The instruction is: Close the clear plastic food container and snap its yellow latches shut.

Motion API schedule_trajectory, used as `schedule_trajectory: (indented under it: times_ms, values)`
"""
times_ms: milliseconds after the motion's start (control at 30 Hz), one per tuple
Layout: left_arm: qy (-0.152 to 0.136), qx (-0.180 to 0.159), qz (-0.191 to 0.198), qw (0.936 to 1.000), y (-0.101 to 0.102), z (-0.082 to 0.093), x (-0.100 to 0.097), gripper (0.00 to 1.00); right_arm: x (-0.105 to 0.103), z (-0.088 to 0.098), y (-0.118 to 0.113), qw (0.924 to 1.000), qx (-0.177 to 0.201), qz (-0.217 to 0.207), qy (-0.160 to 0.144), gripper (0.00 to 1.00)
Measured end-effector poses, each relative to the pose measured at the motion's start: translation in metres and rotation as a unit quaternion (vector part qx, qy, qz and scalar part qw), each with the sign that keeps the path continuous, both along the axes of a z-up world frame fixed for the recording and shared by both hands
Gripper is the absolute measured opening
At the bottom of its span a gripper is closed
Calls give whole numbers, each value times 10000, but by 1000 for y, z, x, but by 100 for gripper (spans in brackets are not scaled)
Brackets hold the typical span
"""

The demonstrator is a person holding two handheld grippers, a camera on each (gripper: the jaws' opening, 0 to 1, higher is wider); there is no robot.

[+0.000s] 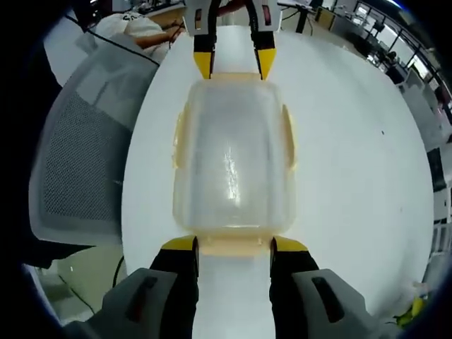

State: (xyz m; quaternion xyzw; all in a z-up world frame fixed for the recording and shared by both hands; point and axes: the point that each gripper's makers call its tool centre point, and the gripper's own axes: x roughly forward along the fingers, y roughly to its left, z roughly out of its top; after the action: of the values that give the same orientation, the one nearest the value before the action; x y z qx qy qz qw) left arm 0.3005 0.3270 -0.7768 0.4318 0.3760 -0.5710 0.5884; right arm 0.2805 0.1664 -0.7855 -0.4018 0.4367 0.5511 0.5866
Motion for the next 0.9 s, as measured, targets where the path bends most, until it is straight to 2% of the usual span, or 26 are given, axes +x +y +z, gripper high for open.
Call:
schedule_trajectory:
  times_ms: [333,900]
  values:
    - [44,94,-27,9999,-4,-7,4,33,1,-5,-3,10000,22,-36,80,36]
    - [69,134,21,9999,-8,-12,0,34,2,-7,-7,9999,133,25,-51,36]
